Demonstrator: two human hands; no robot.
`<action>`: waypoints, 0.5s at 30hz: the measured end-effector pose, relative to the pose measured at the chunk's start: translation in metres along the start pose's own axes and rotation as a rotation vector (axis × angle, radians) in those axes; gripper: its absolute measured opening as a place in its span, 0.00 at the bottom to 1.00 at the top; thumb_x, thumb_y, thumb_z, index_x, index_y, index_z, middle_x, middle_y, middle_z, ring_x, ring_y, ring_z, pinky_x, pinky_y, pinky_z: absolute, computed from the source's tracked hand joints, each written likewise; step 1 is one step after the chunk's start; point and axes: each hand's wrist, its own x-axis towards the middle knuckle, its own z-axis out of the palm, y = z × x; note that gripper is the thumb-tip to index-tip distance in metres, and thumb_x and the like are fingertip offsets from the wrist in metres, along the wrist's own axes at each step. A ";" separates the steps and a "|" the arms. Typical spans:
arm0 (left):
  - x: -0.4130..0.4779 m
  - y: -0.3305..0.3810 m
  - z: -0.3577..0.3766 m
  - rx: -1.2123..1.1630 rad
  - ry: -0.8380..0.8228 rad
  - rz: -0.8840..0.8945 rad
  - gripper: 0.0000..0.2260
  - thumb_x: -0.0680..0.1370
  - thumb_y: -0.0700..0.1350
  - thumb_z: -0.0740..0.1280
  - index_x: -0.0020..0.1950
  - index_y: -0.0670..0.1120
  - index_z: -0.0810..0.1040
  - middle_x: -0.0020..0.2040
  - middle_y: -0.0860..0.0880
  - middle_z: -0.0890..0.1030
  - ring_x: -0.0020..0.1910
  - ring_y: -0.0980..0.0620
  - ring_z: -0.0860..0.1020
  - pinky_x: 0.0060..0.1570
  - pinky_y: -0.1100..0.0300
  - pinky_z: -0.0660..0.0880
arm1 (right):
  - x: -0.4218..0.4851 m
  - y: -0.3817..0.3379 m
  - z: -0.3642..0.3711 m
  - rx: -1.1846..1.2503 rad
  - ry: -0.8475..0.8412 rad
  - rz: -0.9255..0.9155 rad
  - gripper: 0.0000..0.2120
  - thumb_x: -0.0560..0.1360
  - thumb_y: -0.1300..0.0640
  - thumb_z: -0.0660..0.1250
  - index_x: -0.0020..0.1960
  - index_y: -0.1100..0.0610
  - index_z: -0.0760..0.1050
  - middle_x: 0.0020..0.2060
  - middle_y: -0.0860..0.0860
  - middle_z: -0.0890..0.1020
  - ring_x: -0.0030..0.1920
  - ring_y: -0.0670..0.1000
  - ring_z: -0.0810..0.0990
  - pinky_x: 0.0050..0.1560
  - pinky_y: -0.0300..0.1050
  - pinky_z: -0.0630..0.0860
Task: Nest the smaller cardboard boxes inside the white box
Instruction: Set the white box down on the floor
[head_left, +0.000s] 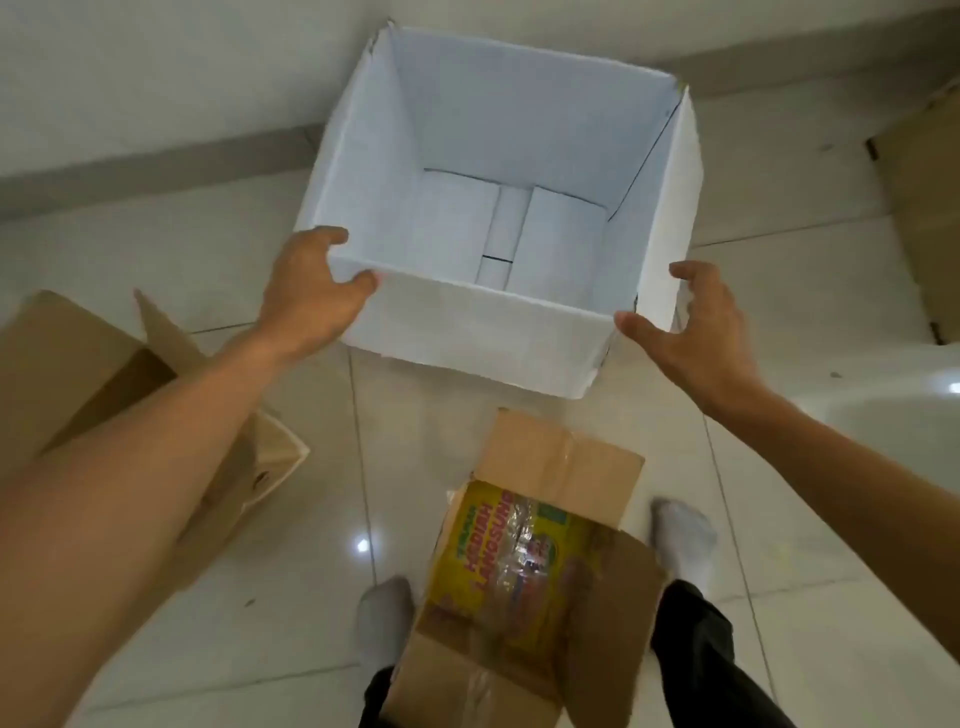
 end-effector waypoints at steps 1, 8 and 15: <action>0.010 -0.003 0.010 -0.001 0.024 -0.009 0.27 0.74 0.50 0.70 0.70 0.44 0.67 0.70 0.44 0.69 0.68 0.46 0.67 0.66 0.58 0.62 | 0.009 0.006 0.005 -0.004 0.031 0.015 0.35 0.69 0.42 0.70 0.70 0.51 0.60 0.70 0.54 0.68 0.65 0.56 0.71 0.53 0.45 0.67; 0.082 -0.020 0.045 -0.113 0.172 -0.122 0.33 0.72 0.50 0.71 0.72 0.44 0.61 0.69 0.45 0.69 0.66 0.46 0.69 0.66 0.50 0.68 | 0.067 0.025 0.035 0.169 0.025 0.247 0.38 0.73 0.44 0.67 0.75 0.53 0.51 0.69 0.57 0.69 0.54 0.55 0.74 0.53 0.50 0.72; 0.118 -0.040 0.040 0.100 0.116 -0.264 0.16 0.74 0.43 0.66 0.61 0.41 0.74 0.59 0.40 0.78 0.54 0.40 0.77 0.46 0.58 0.70 | 0.091 0.027 0.066 0.255 -0.160 0.371 0.26 0.75 0.64 0.60 0.70 0.51 0.56 0.52 0.52 0.70 0.46 0.58 0.75 0.36 0.56 0.81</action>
